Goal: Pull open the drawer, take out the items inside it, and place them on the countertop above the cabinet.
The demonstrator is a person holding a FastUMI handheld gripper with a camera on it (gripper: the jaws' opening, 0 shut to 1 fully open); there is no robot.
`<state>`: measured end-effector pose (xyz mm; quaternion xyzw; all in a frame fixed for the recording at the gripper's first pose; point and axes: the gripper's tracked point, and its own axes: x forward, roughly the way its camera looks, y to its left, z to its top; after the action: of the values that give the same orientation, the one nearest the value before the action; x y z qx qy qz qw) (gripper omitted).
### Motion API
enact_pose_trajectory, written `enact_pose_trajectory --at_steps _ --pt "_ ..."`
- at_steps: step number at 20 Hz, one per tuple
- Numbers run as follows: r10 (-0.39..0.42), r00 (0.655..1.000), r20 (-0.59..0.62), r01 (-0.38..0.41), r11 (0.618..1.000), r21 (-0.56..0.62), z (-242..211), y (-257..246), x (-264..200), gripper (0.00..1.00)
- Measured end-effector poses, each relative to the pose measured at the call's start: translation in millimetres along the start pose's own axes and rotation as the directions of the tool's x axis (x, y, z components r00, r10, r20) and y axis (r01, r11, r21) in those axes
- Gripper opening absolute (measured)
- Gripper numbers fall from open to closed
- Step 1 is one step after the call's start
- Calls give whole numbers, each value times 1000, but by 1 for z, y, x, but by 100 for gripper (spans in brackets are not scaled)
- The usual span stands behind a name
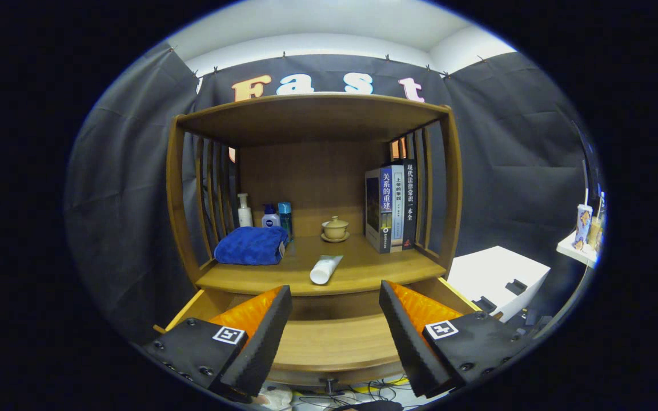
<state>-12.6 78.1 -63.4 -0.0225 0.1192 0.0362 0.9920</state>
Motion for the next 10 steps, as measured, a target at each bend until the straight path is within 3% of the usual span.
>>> enact_pose_trajectory --at_steps 6,10 --pt "-34 999 20 35 998 -51 -49 -9 -31 99" --pt "-39 998 -53 35 996 -77 -98 -14 -34 99"
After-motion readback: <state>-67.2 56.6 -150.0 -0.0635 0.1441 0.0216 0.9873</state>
